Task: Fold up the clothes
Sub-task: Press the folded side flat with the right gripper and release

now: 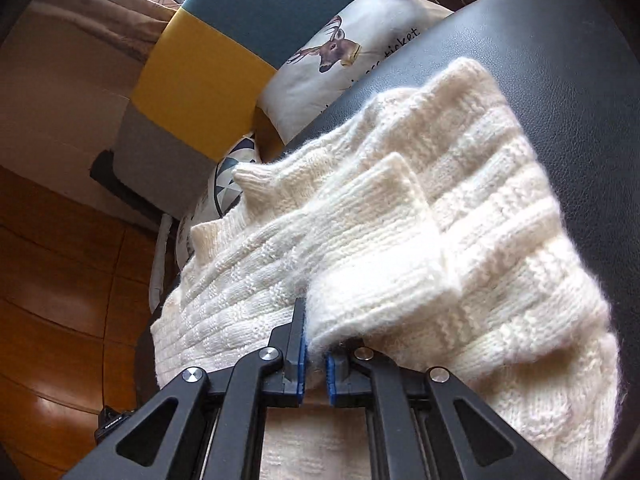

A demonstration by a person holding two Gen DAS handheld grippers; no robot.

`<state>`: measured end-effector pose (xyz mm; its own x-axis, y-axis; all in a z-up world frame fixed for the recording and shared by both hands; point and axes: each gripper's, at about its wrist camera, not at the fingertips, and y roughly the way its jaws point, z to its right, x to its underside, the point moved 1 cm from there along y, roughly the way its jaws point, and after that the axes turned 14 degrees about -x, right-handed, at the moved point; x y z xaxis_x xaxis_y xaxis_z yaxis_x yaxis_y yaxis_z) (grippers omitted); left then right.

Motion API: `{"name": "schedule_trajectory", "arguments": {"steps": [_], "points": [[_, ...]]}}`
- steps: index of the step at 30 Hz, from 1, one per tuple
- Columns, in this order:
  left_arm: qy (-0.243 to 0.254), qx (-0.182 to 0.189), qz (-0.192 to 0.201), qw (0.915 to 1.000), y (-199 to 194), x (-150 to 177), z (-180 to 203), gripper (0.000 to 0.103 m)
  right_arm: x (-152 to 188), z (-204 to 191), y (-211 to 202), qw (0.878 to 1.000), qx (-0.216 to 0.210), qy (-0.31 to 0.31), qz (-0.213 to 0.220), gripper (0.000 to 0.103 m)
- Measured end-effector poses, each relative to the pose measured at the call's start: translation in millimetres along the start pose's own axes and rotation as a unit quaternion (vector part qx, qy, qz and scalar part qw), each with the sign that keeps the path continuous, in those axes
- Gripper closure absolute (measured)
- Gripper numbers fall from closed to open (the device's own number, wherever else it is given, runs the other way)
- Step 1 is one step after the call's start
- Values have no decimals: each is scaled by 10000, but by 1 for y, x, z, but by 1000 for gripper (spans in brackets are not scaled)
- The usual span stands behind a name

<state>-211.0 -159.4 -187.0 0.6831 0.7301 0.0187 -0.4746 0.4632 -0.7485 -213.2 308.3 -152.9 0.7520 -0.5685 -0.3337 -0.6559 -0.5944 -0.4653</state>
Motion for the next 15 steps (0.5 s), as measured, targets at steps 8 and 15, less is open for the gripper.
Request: {"name": "schedule_trajectory", "arguments": {"steps": [8, 15], "points": [[395, -386, 33, 9985, -10, -3, 2, 96, 3, 11, 0, 9998, -109, 55, -144, 94], [885, -419, 159, 9951, -49, -4, 7, 96, -6, 26, -50, 9995, -21, 245, 219, 86]]}}
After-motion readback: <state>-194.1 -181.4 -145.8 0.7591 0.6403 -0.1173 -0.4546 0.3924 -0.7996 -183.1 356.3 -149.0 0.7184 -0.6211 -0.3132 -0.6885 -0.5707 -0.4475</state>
